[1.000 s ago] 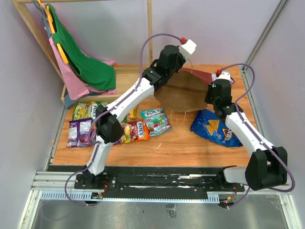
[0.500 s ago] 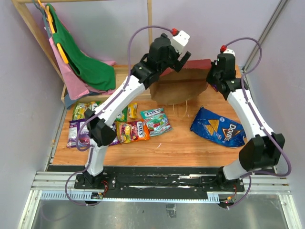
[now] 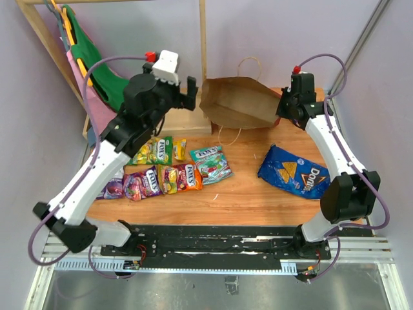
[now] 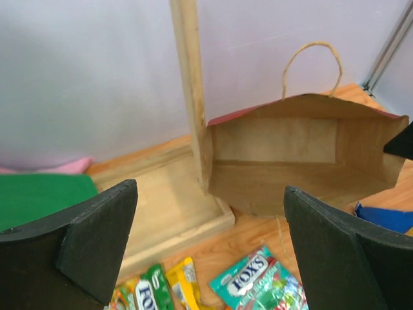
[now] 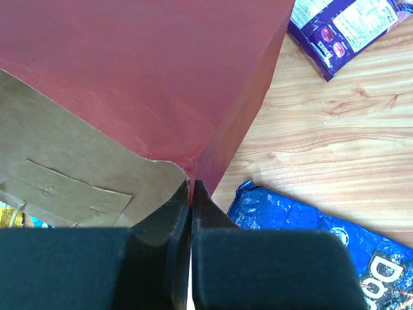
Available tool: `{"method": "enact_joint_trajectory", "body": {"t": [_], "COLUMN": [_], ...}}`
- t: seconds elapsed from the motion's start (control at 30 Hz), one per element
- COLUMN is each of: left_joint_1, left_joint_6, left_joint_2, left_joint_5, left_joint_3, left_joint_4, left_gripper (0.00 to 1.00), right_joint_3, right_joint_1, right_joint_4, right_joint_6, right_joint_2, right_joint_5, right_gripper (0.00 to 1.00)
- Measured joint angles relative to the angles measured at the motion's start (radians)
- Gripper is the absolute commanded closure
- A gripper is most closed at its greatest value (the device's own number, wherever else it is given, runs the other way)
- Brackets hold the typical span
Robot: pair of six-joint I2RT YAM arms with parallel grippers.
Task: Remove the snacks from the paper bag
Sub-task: Adjust the paper bag at the center of the board.
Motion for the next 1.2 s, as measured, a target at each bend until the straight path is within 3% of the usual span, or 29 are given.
{"method": "enact_joint_trajectory", "body": {"t": [0.17, 0.47, 0.77, 0.97, 1.2], "left_joint_1": [0.090, 0.141, 0.141, 0.141, 0.145], "left_joint_6": [-0.113, -0.301, -0.384, -0.373, -0.271], "left_joint_2": [-0.145, -0.114, -0.105, -0.034, 0.231], "left_joint_5": [0.017, 0.083, 0.186, 0.204, 0.164], "left_joint_3": [-0.198, -0.628, -0.782, -0.752, -0.365], "left_joint_4": [0.051, 0.170, 0.356, 0.468, 0.500], "left_gripper": [0.01, 0.05, 0.05, 0.01, 0.05], "right_joint_3": [0.000, 0.000, -0.013, -0.017, -0.019], "right_joint_1": [-0.006, -0.031, -0.041, -0.042, -0.042], "right_joint_4": [0.000, 0.001, 0.007, 0.009, 0.011], "right_joint_6": [0.000, 0.000, 0.000, 0.000, -0.002], "right_joint_2": [0.000, 0.000, 0.000, -0.002, -0.002], "right_joint_5": [-0.026, -0.067, -0.098, -0.105, -0.113], "right_gripper": [1.00, 0.99, 0.99, 0.99, 0.99]}}
